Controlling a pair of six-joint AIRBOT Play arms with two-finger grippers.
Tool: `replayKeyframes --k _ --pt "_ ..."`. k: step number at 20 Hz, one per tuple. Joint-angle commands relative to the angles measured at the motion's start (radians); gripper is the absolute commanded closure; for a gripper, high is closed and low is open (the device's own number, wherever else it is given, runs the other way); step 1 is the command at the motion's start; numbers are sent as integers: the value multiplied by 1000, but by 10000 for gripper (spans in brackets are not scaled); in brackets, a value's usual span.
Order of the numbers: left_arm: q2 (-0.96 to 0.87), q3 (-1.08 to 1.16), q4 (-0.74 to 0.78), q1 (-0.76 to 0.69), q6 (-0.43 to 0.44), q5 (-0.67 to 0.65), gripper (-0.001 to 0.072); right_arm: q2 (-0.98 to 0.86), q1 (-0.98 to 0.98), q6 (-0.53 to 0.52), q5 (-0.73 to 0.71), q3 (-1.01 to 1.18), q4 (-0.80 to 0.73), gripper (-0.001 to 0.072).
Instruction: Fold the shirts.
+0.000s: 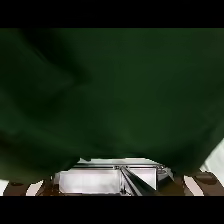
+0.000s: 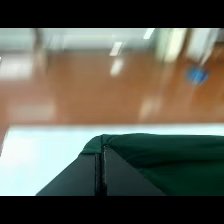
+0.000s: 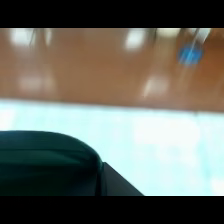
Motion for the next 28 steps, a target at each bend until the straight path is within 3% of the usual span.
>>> replayKeyframes --k 1,5,10,15,16,17,18,19,21,23,26,28 --pt "-42 -253 125 -37 -55 6 686 -51 -1 -23 -76 -232 69 685" --pt "-205 -558 118 -37 -103 293 686 -268 -1 -57 -239 -350 118 685" --pt "-570 -540 -48 -37 -129 608 686 -665 -1 -71 -496 -270 249 685" --pt "-924 -319 -235 -39 -153 650 686 -1046 -1 -45 -542 18 427 684" --pt "-967 -288 -275 -40 -153 648 685 -1091 -3 -24 -545 55 459 657" --pt "-998 -267 -314 -39 -153 647 666 -1129 -8 -14 -546 86 494 440" --pt "-1018 -250 -335 -39 -153 647 465 -1152 -16 0 -544 111 517 291" --pt "-1024 -238 -328 -36 -151 636 206 -1157 -29 8 -531 126 525 296" --pt "-1020 -194 -291 9 -131 528 197 -1136 -87 -2 -465 149 524 296" --pt "-1019 -123 -222 105 -130 303 197 -1077 -179 -61 -341 150 511 297" --pt "-994 -158 -198 248 -41 22 198 -966 -285 -129 -138 111 316 300" --pt "-923 -329 -215 307 -2 -47 198 -838 -324 -103 -154 -79 200 303"
